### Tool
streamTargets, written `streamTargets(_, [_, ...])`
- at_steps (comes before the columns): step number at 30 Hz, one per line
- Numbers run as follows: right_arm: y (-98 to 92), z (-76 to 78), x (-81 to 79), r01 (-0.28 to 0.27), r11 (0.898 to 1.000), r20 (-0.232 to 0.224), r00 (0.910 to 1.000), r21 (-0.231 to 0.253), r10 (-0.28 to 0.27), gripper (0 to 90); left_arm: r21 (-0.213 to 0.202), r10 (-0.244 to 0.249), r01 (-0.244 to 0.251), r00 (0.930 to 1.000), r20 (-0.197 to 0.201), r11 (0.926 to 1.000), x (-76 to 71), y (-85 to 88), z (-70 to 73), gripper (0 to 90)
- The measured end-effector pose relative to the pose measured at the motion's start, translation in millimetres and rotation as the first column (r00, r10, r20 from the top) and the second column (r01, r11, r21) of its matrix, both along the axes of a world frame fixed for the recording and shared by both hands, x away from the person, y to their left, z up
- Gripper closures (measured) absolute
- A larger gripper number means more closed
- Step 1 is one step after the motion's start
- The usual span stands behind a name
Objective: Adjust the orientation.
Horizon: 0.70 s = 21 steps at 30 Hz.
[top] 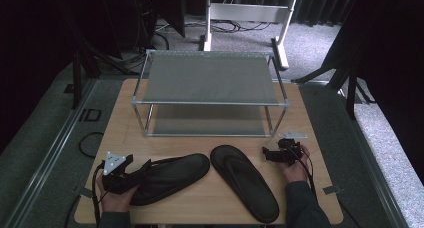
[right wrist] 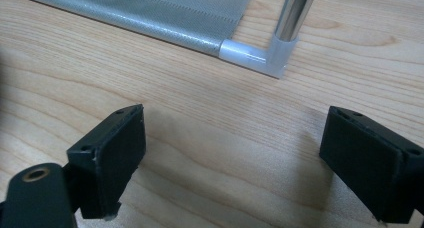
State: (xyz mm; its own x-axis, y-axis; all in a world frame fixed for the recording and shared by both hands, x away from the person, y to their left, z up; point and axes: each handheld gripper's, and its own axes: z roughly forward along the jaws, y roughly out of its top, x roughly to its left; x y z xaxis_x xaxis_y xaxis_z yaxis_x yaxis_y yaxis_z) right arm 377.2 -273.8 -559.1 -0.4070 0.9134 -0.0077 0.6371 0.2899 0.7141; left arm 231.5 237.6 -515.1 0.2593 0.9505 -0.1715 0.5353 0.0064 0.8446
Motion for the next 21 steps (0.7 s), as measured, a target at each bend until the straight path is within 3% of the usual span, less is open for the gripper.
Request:
streamTargets(13, [0.8, 0.0, -1.2, 0.016, 1.0, -0.001, 0.9999, 0.002, -0.016, 11.0, 0.007, -0.002, 0.002, 1.0, 0.005, 1.0, -21.1, 2.7, 1.0, 29.1])
streamTargets(16, [0.8, 0.0, -1.3, 0.016, 1.0, -0.001, 0.9999, 0.002, -0.016, 11.0, -0.011, -0.023, 0.023, 0.9997, -0.007, 0.9997, -29.1, 3.8, 1.7, 33.8])
streamTargets(21, [0.9, 0.0, -1.4, 0.018, 1.0, -0.001, 0.9998, 0.001, -0.018, 11.1, 0.035, -0.029, 0.029, 0.9995, -0.013, 0.9989, -40.1, 2.3, 2.5, 40.8])
